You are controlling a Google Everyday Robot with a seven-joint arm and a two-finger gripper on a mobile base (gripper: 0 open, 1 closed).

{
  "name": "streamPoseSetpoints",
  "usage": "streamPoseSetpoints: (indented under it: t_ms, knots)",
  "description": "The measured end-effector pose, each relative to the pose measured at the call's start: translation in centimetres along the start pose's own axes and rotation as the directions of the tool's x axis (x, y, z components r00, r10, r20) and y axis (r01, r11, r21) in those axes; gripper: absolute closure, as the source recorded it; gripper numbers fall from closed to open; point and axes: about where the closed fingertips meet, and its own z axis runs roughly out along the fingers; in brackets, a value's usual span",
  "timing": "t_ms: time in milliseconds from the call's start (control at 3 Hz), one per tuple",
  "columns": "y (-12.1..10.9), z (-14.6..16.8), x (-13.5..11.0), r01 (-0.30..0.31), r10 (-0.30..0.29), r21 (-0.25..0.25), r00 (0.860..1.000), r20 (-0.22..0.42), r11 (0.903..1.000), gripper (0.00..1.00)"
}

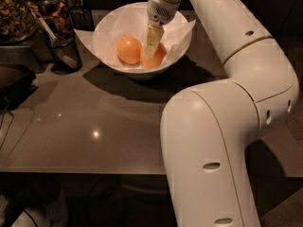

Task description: Pick orange from white bowl

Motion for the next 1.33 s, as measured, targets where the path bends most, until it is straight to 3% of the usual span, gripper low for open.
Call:
streamPoseSetpoints:
  t_ms: [1333]
  knots:
    - [0.1,2.3,1.6,-0.036,0.036,-0.053,0.999,-0.004,0.998,0.28]
